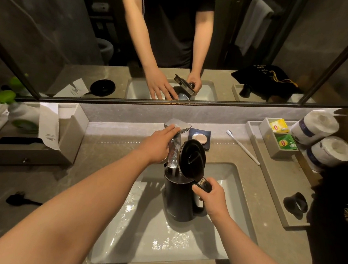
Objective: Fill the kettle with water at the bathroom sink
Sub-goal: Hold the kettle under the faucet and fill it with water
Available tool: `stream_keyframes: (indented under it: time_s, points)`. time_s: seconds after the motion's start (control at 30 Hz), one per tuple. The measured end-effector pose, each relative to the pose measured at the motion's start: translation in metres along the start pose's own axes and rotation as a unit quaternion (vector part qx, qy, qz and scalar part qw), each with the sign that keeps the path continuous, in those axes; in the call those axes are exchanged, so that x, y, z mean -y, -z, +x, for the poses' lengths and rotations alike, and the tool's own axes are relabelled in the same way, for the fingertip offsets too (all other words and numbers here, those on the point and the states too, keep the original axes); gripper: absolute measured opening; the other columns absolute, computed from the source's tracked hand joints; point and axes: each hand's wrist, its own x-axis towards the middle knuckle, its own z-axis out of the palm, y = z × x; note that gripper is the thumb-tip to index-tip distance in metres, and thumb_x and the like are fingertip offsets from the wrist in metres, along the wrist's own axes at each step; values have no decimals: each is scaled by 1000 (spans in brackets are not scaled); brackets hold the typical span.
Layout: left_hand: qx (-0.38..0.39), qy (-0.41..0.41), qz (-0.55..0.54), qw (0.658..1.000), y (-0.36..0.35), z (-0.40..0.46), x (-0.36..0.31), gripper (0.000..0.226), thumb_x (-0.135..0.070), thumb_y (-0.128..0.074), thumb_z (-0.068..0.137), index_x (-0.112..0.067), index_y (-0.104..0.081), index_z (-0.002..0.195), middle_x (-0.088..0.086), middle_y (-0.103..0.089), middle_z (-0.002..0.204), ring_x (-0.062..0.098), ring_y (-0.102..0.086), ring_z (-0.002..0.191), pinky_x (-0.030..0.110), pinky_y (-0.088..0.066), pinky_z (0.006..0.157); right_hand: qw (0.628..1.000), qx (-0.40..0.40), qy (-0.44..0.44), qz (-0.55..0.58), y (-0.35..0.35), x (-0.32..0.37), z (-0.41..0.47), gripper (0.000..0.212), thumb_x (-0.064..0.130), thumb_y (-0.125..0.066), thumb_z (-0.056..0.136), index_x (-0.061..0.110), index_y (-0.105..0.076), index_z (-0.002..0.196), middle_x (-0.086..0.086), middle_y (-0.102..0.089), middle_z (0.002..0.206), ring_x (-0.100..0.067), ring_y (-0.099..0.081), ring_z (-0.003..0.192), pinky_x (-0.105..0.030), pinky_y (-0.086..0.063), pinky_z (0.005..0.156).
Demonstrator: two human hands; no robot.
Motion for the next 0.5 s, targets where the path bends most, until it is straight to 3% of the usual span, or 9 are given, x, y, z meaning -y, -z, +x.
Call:
stream_keyframes:
  time_s: [0.5]
  points:
    - [3, 5, 3, 1000, 0, 0, 0, 70, -8, -45, 89, -32, -17, 150, -4, -14, 161, 27, -29, 139, 45, -36, 106, 1000, -12, 2, 0, -1, -4, -2, 14, 20, -78, 81, 22, -64, 86, 3, -64, 82, -17, -60, 74, -28, -47, 65]
